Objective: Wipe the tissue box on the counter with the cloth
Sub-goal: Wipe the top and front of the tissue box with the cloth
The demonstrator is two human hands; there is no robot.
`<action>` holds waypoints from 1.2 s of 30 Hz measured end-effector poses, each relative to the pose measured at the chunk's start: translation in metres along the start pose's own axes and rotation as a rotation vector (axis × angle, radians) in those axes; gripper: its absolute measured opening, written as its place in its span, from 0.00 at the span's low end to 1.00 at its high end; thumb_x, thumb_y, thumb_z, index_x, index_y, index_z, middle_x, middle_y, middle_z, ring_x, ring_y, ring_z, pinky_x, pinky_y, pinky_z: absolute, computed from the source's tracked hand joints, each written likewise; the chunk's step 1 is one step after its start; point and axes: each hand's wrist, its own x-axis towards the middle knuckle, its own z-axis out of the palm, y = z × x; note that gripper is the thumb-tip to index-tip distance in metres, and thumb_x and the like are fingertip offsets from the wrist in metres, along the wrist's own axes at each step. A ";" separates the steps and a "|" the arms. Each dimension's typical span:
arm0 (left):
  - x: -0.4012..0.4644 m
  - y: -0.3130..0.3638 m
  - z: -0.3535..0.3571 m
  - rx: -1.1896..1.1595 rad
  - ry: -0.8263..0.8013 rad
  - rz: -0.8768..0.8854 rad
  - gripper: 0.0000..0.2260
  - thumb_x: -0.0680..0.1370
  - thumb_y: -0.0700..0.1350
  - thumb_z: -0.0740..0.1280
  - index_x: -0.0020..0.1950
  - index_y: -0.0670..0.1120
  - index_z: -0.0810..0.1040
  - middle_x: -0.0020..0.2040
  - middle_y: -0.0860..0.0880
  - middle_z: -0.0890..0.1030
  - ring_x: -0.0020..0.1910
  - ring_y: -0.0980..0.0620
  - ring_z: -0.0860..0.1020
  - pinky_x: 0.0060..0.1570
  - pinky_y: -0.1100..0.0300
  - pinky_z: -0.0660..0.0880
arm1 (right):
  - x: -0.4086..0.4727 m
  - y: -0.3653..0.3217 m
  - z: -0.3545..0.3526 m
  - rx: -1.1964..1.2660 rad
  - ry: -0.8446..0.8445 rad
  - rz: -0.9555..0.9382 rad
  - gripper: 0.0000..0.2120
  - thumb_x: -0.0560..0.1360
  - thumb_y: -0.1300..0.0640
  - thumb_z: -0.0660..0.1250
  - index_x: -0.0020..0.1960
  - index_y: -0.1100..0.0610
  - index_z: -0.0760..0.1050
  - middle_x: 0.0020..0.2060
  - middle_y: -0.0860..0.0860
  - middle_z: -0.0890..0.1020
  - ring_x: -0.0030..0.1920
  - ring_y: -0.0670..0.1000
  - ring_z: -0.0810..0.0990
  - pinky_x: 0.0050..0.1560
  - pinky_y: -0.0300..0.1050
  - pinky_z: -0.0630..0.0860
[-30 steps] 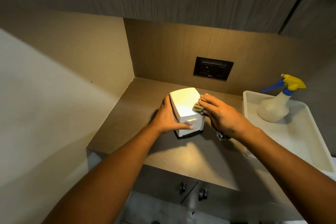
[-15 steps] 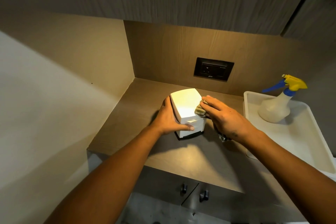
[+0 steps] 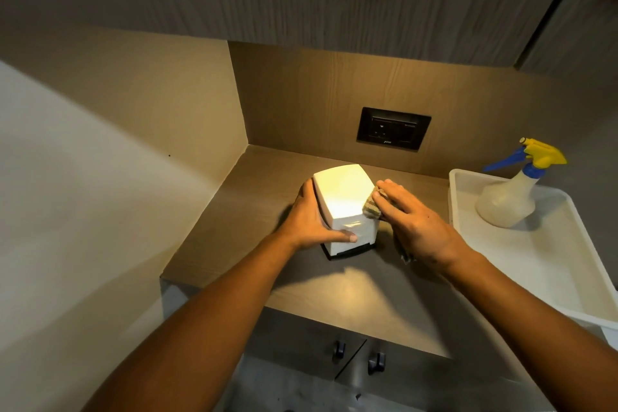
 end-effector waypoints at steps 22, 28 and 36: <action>0.001 -0.004 0.002 0.007 0.030 0.000 0.66 0.52 0.63 0.86 0.80 0.51 0.51 0.76 0.48 0.65 0.74 0.49 0.66 0.72 0.48 0.70 | 0.125 -0.022 -0.017 0.121 -0.146 0.580 0.06 0.76 0.62 0.63 0.48 0.58 0.78 0.44 0.56 0.81 0.47 0.58 0.80 0.49 0.52 0.77; 0.003 -0.006 0.003 -0.001 0.058 0.058 0.64 0.52 0.61 0.86 0.79 0.48 0.54 0.75 0.49 0.66 0.73 0.52 0.67 0.71 0.54 0.68 | 0.102 -0.049 -0.008 0.097 -0.090 0.171 0.15 0.75 0.63 0.65 0.61 0.59 0.78 0.63 0.57 0.75 0.62 0.58 0.73 0.60 0.49 0.71; 0.005 -0.011 0.004 0.026 0.072 0.112 0.57 0.50 0.68 0.83 0.72 0.55 0.60 0.67 0.54 0.70 0.65 0.55 0.72 0.62 0.58 0.74 | 0.148 -0.061 -0.001 0.094 -0.207 0.255 0.13 0.77 0.61 0.62 0.59 0.58 0.78 0.55 0.56 0.78 0.53 0.58 0.79 0.52 0.53 0.77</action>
